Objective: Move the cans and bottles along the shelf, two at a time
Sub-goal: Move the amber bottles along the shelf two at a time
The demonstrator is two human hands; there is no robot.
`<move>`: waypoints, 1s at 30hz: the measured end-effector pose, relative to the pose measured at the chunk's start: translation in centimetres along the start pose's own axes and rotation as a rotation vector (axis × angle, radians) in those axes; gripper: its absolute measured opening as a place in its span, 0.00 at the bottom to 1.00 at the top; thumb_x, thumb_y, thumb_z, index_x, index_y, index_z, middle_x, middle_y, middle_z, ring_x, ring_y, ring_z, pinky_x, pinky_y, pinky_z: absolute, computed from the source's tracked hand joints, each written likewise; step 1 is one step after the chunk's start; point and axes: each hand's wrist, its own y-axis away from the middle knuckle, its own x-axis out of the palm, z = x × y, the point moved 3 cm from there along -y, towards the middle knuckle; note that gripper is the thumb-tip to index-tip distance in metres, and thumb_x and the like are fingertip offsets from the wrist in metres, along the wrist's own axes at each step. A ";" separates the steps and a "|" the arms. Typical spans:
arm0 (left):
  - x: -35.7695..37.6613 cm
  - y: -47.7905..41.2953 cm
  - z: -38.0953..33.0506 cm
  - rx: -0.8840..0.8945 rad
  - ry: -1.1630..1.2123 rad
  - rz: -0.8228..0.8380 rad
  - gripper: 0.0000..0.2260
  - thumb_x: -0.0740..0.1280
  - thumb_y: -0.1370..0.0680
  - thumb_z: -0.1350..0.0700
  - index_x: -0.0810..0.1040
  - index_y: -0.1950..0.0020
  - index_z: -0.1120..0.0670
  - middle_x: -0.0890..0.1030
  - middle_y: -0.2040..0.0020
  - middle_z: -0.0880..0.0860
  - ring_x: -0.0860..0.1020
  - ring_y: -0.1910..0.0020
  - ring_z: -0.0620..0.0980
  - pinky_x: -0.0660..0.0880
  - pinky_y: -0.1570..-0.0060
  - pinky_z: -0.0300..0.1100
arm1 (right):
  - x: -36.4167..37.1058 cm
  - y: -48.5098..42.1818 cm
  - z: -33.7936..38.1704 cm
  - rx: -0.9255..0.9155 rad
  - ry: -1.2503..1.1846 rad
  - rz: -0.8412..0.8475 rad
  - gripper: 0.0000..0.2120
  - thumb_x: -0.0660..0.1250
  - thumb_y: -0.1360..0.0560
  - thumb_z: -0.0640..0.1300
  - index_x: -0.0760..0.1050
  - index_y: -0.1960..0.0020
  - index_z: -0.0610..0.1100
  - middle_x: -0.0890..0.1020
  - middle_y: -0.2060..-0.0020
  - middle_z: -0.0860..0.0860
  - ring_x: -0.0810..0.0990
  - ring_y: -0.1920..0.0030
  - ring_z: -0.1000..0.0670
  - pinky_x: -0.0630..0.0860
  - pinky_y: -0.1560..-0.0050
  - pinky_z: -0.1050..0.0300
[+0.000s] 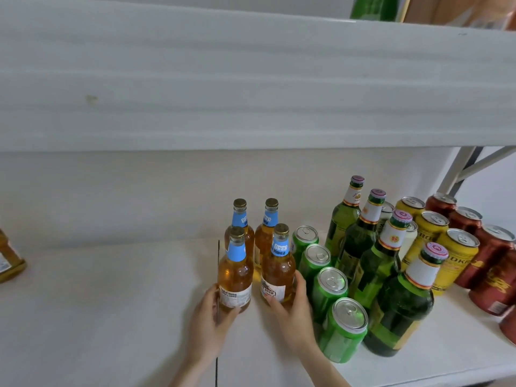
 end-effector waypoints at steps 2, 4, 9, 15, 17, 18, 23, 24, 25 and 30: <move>0.2 -0.1 0.0 0.021 -0.086 -0.020 0.26 0.75 0.31 0.44 0.70 0.35 0.38 0.81 0.47 0.38 0.80 0.47 0.44 0.78 0.49 0.47 | 0.2 0.1 -0.2 -0.010 0.017 0.000 0.35 0.75 0.28 0.42 0.62 0.33 0.68 0.77 0.40 0.68 0.78 0.40 0.62 0.74 0.45 0.71; 0.3 -0.1 -0.3 0.053 -0.183 -0.037 0.27 0.72 0.31 0.39 0.68 0.34 0.38 0.78 0.49 0.36 0.77 0.47 0.44 0.75 0.51 0.43 | 0.3 0.0 -0.1 -0.019 0.032 -0.008 0.35 0.75 0.28 0.41 0.62 0.33 0.69 0.77 0.40 0.69 0.78 0.40 0.62 0.73 0.45 0.72; 0.5 -0.5 -0.9 0.117 -0.377 -0.074 0.28 0.70 0.28 0.39 0.69 0.31 0.44 0.81 0.46 0.40 0.77 0.45 0.49 0.73 0.46 0.47 | 0.5 -0.6 -0.1 -0.025 0.057 -0.006 0.36 0.76 0.28 0.42 0.62 0.34 0.71 0.76 0.40 0.71 0.77 0.40 0.63 0.73 0.44 0.73; 0.6 -0.6 -1.1 0.047 -0.445 -0.074 0.28 0.65 0.26 0.35 0.66 0.29 0.43 0.79 0.41 0.39 0.74 0.39 0.46 0.65 0.41 0.43 | 0.8 -1.1 -0.3 -0.017 0.090 -0.019 0.37 0.76 0.29 0.44 0.60 0.36 0.74 0.76 0.41 0.72 0.77 0.40 0.64 0.73 0.42 0.70; 0.6 -0.7 -1.1 0.029 -0.463 -0.079 0.28 0.64 0.26 0.35 0.65 0.28 0.43 0.78 0.40 0.39 0.73 0.38 0.46 0.64 0.40 0.43 | 0.8 -1.1 -0.4 -0.016 0.101 -0.023 0.37 0.76 0.29 0.45 0.59 0.36 0.75 0.75 0.42 0.74 0.76 0.40 0.66 0.72 0.44 0.73; 0.6 -0.7 -1.2 0.025 -0.472 -0.082 0.28 0.64 0.26 0.35 0.65 0.28 0.43 0.78 0.39 0.39 0.73 0.37 0.46 0.64 0.40 0.43 | 0.8 -1.1 -0.4 -0.017 0.107 -0.023 0.37 0.76 0.29 0.45 0.59 0.36 0.75 0.75 0.42 0.75 0.76 0.41 0.66 0.72 0.45 0.74; 0.8 -0.7 -1.6 0.004 -0.518 -0.072 0.29 0.62 0.24 0.35 0.63 0.27 0.44 0.78 0.38 0.41 0.72 0.36 0.47 0.64 0.39 0.44 | 0.8 -1.1 -0.4 -0.019 0.118 -0.028 0.36 0.76 0.28 0.44 0.61 0.35 0.72 0.76 0.41 0.73 0.77 0.41 0.65 0.72 0.45 0.74; 0.8 -0.7 -1.7 0.007 -0.522 -0.073 0.29 0.62 0.25 0.35 0.64 0.27 0.44 0.78 0.38 0.41 0.72 0.36 0.47 0.64 0.39 0.45 | 0.8 -1.1 -0.5 -0.021 0.122 -0.031 0.35 0.76 0.29 0.44 0.61 0.34 0.71 0.76 0.41 0.72 0.77 0.40 0.64 0.72 0.45 0.73; 0.7 -0.7 -1.8 0.009 -0.529 -0.071 0.29 0.62 0.25 0.35 0.64 0.27 0.44 0.79 0.38 0.41 0.72 0.36 0.47 0.64 0.39 0.45 | 0.8 -1.1 -0.5 -0.025 0.127 -0.033 0.35 0.76 0.29 0.44 0.61 0.34 0.70 0.76 0.41 0.71 0.77 0.40 0.63 0.73 0.44 0.72; 0.6 -0.7 -2.1 -0.006 -0.562 -0.048 0.29 0.61 0.24 0.34 0.63 0.26 0.44 0.78 0.37 0.41 0.71 0.35 0.47 0.64 0.37 0.45 | 0.6 -1.2 -0.6 -0.007 0.161 -0.031 0.35 0.76 0.29 0.46 0.62 0.34 0.69 0.78 0.40 0.66 0.79 0.41 0.62 0.76 0.41 0.62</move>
